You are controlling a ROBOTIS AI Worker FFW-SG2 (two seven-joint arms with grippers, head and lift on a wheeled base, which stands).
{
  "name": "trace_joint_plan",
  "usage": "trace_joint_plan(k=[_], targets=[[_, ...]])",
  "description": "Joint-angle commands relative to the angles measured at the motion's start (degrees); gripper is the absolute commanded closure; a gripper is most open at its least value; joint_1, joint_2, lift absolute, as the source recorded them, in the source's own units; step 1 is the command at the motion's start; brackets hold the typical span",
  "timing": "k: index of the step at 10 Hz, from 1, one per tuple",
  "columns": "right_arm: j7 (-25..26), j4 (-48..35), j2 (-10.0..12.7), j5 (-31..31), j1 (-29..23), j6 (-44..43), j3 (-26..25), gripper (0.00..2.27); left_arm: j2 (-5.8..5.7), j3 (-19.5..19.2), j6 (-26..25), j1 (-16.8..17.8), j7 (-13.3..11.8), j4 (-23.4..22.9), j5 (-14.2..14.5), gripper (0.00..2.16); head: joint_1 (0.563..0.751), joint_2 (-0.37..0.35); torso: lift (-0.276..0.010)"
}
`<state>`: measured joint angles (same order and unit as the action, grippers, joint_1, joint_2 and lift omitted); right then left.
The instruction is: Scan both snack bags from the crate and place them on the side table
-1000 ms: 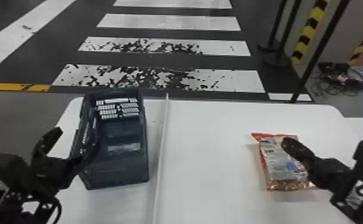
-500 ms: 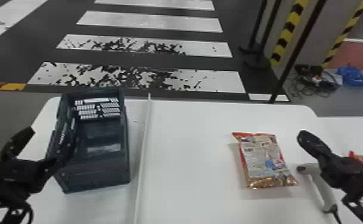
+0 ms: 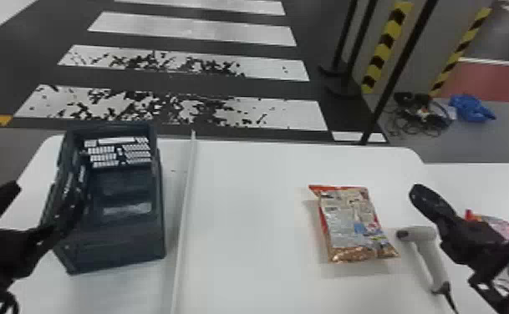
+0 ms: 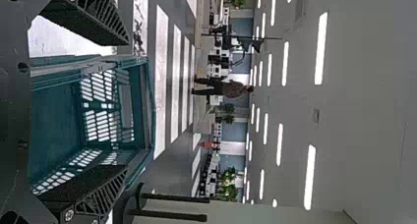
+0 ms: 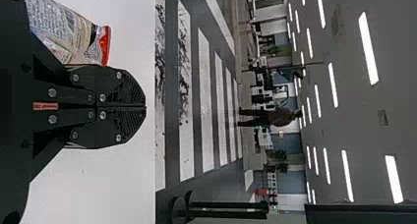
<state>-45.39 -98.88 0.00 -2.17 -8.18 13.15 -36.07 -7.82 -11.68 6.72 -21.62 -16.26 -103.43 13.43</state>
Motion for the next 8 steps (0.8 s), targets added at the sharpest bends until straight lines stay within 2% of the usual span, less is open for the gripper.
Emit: trace_joint_plan(k=[1, 3, 4, 5, 8], targets=[[-0.14, 0.09, 0.05, 0.32, -0.08, 0.0, 1.71, 1.65, 0.0, -0.01, 0.0, 0.0, 0.0, 0.07, 0.02, 0.1, 0.695, -0.123, -0.098], [-0.23, 1.06, 0.05, 1.73, 0.18, 0.0, 4.52, 1.66, 0.0, -0.01, 0.0, 0.0, 0.0, 0.16, 0.1, 0.11, 0.695, -0.096, -0.098], [-0.23, 2.29, 0.05, 2.69, 0.71, 0.0, 5.84, 1.74, 0.0, -0.01, 0.0, 0.0, 0.0, 0.16, 0.1, 0.12, 0.695, -0.08, -0.098], [-0.23, 4.22, 0.05, 4.01, 1.5, 0.0, 6.98, 1.95, -0.09, 0.08, 0.0, 0.09, 0.0, 0.25, 0.19, 0.12, 0.695, -0.072, -0.098], [-0.58, 11.78, 0.05, 7.35, 4.93, -1.05, 7.51, 1.95, -0.53, 0.17, 0.0, 0.17, 0.0, 0.51, 0.54, 0.13, 0.695, -0.042, -0.098]])
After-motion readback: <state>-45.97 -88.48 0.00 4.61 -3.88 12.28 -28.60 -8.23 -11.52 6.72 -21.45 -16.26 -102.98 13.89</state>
